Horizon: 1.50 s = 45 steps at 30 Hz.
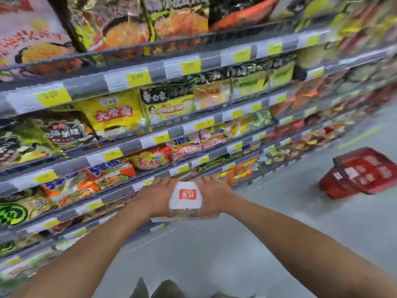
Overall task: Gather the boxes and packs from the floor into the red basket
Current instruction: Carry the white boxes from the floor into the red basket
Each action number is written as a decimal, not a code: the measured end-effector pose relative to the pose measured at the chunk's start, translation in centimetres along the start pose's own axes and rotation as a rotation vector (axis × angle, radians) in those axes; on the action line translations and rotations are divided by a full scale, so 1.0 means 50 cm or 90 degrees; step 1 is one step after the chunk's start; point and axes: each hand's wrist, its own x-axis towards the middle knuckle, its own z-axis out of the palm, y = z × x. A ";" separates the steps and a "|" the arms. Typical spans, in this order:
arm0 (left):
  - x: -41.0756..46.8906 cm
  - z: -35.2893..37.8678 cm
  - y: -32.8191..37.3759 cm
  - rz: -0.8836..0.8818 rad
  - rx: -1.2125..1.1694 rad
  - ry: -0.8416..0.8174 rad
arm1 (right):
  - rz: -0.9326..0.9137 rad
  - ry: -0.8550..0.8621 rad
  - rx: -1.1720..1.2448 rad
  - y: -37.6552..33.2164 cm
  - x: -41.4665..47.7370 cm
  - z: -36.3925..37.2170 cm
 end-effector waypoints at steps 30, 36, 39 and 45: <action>0.414 0.078 1.500 0.671 0.260 -0.081 | 0.655 0.116 0.275 0.975 -1.044 0.165; 0.579 0.059 1.653 0.725 0.261 -0.082 | 0.696 0.115 0.293 1.163 -1.041 0.133; 0.664 0.035 1.737 0.756 0.263 -0.088 | 0.721 0.112 0.300 1.261 -1.042 0.100; 0.783 0.009 1.894 0.794 0.277 -0.101 | 0.772 0.111 0.317 1.423 -1.068 0.076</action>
